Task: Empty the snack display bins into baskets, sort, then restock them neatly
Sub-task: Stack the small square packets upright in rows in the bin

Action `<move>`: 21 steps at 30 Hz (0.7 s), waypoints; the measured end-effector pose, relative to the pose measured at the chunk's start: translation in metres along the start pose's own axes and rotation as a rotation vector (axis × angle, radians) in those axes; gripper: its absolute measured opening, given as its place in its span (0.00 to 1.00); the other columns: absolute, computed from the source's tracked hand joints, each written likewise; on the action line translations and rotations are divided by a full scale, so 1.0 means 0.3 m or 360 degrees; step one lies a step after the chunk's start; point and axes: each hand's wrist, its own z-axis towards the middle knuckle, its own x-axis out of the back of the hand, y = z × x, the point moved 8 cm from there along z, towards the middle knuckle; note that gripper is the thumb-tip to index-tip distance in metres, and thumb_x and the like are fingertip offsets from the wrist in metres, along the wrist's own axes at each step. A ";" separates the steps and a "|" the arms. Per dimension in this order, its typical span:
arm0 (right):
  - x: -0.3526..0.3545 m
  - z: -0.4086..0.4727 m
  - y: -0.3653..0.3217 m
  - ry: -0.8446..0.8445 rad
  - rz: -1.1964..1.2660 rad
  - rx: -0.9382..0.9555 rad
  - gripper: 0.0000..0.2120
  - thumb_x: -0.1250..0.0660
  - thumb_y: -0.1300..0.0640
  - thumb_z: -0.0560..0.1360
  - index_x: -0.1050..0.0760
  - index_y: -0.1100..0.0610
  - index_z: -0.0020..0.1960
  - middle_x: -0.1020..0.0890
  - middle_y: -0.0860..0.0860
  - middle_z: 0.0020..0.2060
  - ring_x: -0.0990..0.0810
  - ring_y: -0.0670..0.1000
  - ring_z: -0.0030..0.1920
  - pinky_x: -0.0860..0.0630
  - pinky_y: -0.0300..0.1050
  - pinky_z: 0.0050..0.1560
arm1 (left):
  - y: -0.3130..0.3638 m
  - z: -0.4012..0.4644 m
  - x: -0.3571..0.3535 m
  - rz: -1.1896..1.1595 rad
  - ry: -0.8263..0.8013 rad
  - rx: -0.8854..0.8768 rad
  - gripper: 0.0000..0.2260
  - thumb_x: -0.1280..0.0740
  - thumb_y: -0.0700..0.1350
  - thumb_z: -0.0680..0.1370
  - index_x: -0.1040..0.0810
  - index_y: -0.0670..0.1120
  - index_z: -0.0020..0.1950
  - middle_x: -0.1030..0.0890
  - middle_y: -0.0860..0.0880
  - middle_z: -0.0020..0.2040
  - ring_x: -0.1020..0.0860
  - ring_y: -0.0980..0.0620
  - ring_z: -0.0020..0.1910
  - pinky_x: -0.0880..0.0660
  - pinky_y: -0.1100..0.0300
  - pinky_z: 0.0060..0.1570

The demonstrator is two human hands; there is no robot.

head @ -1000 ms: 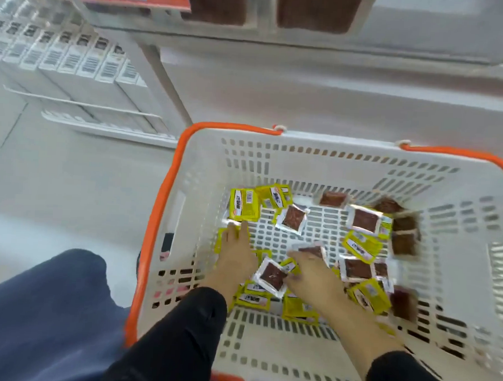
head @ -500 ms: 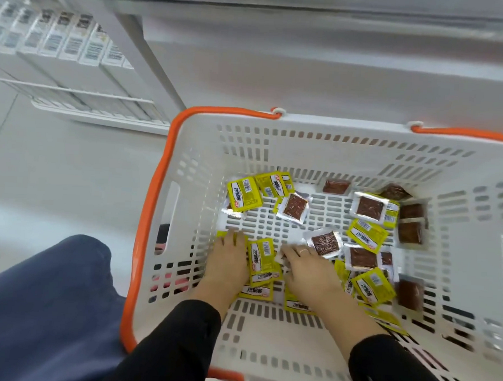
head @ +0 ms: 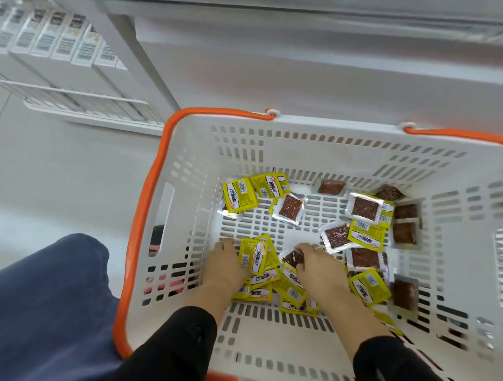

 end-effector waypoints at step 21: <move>0.005 -0.046 0.130 0.0131 0.1273 -0.0642 0.20 0.36 0.57 0.78 0.32 0.63 0.68 0.24 0.52 0.34 0.25 0.51 0.34 0.32 0.44 0.32 | 0.176 -0.047 -0.018 -0.0073 0.0091 -0.0508 0.17 0.41 0.47 0.82 0.33 0.50 0.71 0.22 0.49 0.62 0.23 0.49 0.59 0.24 0.55 0.55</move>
